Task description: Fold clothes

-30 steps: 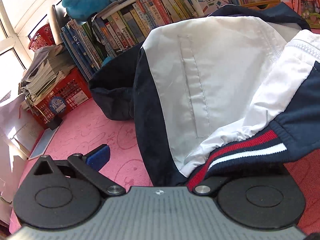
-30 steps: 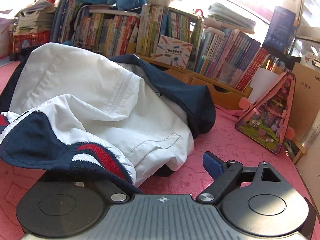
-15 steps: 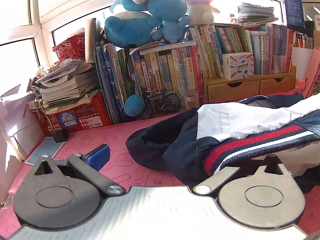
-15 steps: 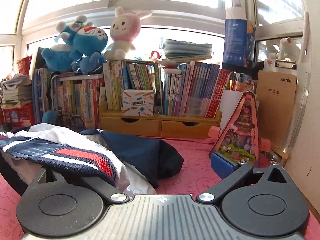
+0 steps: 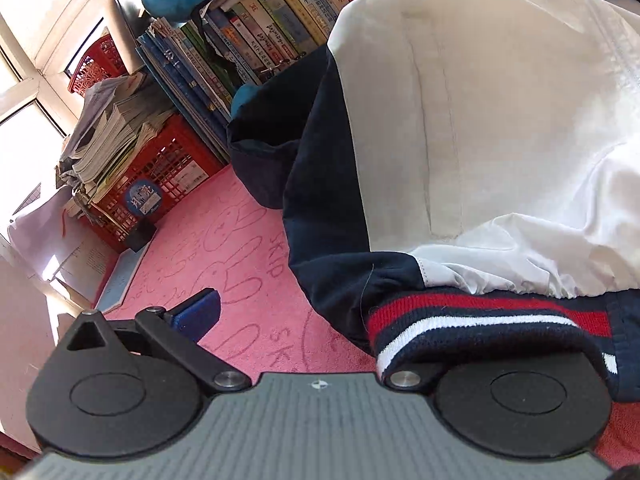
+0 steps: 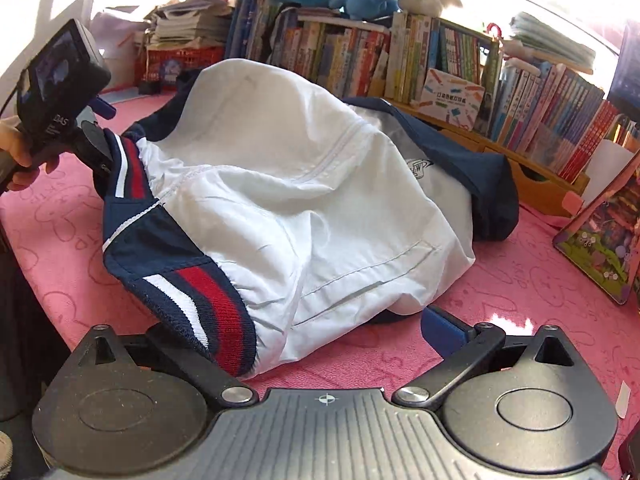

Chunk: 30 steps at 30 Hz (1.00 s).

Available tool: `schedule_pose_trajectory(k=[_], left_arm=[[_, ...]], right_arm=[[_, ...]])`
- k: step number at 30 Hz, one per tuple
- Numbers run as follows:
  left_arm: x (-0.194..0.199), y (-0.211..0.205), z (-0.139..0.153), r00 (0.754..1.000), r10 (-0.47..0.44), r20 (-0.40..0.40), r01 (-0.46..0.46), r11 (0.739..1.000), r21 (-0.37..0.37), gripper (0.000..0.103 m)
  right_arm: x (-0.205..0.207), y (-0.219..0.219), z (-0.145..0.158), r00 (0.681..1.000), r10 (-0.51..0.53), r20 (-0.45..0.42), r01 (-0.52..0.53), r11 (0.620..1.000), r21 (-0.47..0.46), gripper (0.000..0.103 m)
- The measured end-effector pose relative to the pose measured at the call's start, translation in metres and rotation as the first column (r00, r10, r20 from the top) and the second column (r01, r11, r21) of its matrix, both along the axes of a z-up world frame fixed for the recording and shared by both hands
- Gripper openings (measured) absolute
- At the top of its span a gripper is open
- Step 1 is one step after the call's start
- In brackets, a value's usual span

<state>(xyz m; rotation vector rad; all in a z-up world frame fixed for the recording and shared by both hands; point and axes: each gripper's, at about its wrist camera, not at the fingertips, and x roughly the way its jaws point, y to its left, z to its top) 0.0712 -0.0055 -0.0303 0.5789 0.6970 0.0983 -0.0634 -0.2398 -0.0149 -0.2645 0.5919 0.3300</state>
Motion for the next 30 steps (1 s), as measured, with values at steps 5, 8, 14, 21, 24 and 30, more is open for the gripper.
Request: schedule_pose_trajectory(k=[5, 8, 14, 21, 24, 30], left_arm=[[0.005, 0.010, 0.007, 1.000, 0.016, -0.027, -0.018, 0.997, -0.076, 0.103], [0.006, 0.012, 0.007, 0.999, 0.020, -0.034, -0.023, 0.995, -0.093, 0.103], [-0.002, 0.029, 0.012, 1.000, 0.002, -0.010, -0.003, 0.994, -0.112, 0.103], [-0.034, 0.037, 0.053, 0.995, -0.078, 0.066, 0.092, 0.964, -0.250, 0.103], [-0.052, 0.043, 0.085, 0.985, -0.092, 0.145, 0.124, 0.967, -0.223, 0.103], [-0.086, 0.078, 0.116, 0.988, -0.075, 0.137, 0.102, 0.974, -0.200, 0.103]], right_arm=[[-0.014, -0.005, 0.011, 0.998, 0.030, 0.049, -0.037, 0.989, 0.145, 0.103], [-0.004, -0.011, 0.010, 0.995, 0.093, -0.016, -0.086, 0.961, 0.263, 0.103], [-0.004, -0.017, 0.016, 0.962, -0.222, 0.156, 0.224, 0.974, 0.004, 0.097], [-0.024, -0.059, 0.043, 0.794, -0.443, 0.416, 0.523, 0.847, -0.097, 0.099], [-0.037, -0.029, 0.019, 0.726, -0.201, 0.658, 0.568, 0.715, -0.408, 0.103], [-0.055, -0.050, 0.050, 0.906, -0.271, 0.325, 0.331, 0.932, -0.146, 0.103]])
